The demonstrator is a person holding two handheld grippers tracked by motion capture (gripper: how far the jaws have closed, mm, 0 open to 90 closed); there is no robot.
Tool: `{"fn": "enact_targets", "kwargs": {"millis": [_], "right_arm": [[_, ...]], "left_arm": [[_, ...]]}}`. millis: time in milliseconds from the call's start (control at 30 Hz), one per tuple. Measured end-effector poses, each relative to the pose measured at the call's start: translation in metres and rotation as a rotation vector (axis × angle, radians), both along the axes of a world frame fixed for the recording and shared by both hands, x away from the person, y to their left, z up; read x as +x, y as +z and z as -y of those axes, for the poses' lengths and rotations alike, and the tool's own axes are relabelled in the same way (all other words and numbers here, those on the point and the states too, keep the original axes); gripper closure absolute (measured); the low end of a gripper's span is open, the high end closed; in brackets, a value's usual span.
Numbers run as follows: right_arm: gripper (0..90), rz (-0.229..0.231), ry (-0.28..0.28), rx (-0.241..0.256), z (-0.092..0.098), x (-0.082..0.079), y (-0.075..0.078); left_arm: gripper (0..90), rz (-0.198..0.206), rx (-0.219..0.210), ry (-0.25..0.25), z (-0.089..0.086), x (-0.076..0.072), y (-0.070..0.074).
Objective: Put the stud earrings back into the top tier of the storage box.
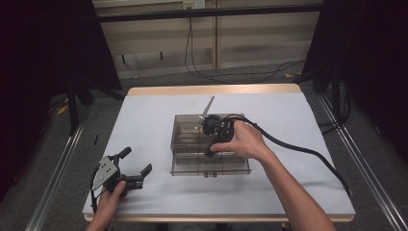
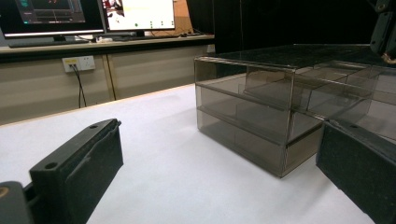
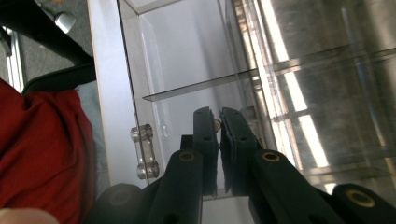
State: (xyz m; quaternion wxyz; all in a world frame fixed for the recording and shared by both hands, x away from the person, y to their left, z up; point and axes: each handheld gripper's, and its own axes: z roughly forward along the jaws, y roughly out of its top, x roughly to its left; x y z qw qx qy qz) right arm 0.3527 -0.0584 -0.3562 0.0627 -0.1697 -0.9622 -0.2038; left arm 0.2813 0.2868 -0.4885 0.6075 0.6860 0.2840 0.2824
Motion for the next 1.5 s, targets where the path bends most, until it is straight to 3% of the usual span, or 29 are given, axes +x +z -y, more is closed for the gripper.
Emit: {"fn": "enact_targets", "kwargs": {"millis": [167,433,467,700,900,1300,1500], "right_arm": [[85.3,-0.023,-0.02,-0.05,-0.008,0.001,-0.005],[85.2,-0.06,0.002,-0.123,-0.016,0.003,-0.017],[85.1,-0.063,0.009,-0.14,-0.018,0.003,-0.018],[84.9,-0.063,0.005,-0.163,-0.02,0.004,-0.022],[83.5,-0.058,0.01,-0.143,-0.019,0.004,-0.022],[77.8,-0.046,-0.04,-0.075,-0.01,0.0,-0.013],[73.6,-0.019,-0.036,0.042,0.008,-0.006,-0.008]], "left_arm": [[0.7,0.002,0.001,0.003,0.0,0.0,0.0],[0.7,0.005,0.01,0.003,0.0,0.0,0.0],[0.7,0.002,-0.004,0.004,0.001,0.0,0.0],[0.7,0.003,-0.003,0.003,0.001,0.0,0.0],[0.7,0.003,0.002,0.003,0.0,0.0,0.0],[0.7,0.005,0.009,0.002,0.0,0.0,0.0],[0.7,0.005,0.009,0.003,0.0,0.0,0.0]]}}
